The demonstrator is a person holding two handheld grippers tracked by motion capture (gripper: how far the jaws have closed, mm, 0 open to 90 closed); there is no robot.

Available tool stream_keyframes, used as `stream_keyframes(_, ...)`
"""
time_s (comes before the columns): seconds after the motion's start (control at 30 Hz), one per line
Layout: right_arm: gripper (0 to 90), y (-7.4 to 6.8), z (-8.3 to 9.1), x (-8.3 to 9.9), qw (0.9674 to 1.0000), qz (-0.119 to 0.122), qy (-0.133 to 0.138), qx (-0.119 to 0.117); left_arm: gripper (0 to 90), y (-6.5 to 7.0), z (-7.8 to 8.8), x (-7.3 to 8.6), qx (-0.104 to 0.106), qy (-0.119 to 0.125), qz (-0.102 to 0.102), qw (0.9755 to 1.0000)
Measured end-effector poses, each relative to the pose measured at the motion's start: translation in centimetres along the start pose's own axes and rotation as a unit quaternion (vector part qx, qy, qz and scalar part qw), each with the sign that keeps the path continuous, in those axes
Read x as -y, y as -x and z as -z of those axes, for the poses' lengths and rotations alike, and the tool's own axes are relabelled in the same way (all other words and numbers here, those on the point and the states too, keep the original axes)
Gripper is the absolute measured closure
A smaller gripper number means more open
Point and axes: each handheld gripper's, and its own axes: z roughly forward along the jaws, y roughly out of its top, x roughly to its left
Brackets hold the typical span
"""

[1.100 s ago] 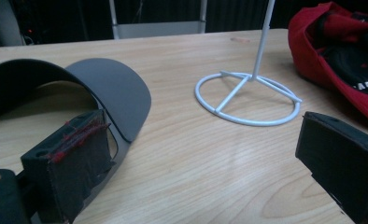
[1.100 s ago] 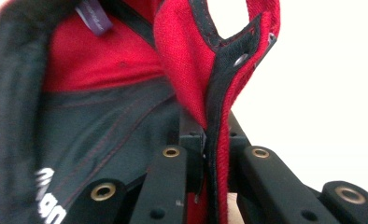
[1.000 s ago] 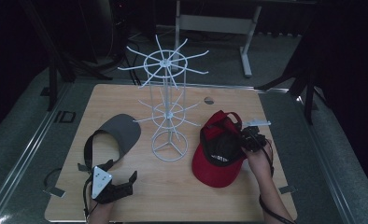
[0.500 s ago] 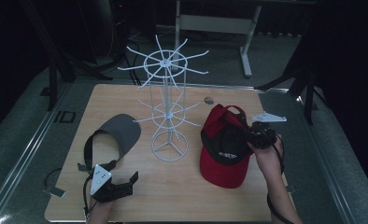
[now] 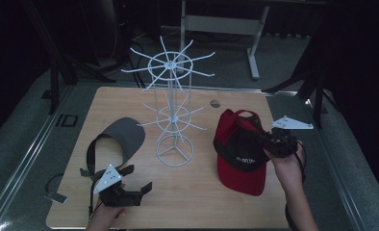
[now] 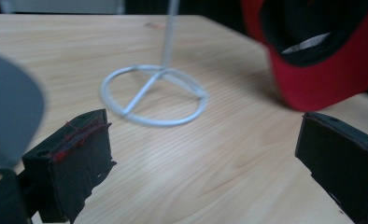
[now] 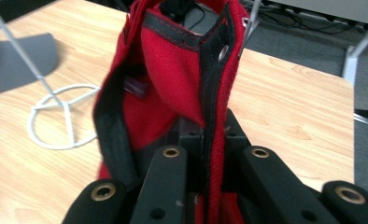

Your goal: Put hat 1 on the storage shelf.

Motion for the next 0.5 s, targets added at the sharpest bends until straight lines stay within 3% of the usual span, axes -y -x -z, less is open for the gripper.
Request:
stream_keyframes(0.07, 84.2, -0.1, 0.5, -0.1, 1.0, -0.001, 0.003, -0.005, 3.7, 0.1, 0.0, -0.8, 0.046, 0.005, 0.0, 0.9989)
stream_keyframes(0.17, 84.1, -0.3, 1.3, -0.1, 0.9999, 0.0, 0.009, -0.01, 4.1, 0.5, -0.2, -2.0, 0.078, 0.01, -0.015, 0.9968)
stream_keyframes(0.4, 84.2, -0.7, 2.8, -0.2, 0.9995, 0.001, 0.022, -0.02, 5.2, 2.2, -1.0, -5.0, 0.119, 0.01, -0.058, 0.9911)
stream_keyframes(0.5, 84.2, -0.8, 3.5, -0.3, 0.9992, 0.0, 0.03, -0.028, 6.2, 3.0, -1.4, -6.1, 0.14, 0.01, -0.078, 0.9871)
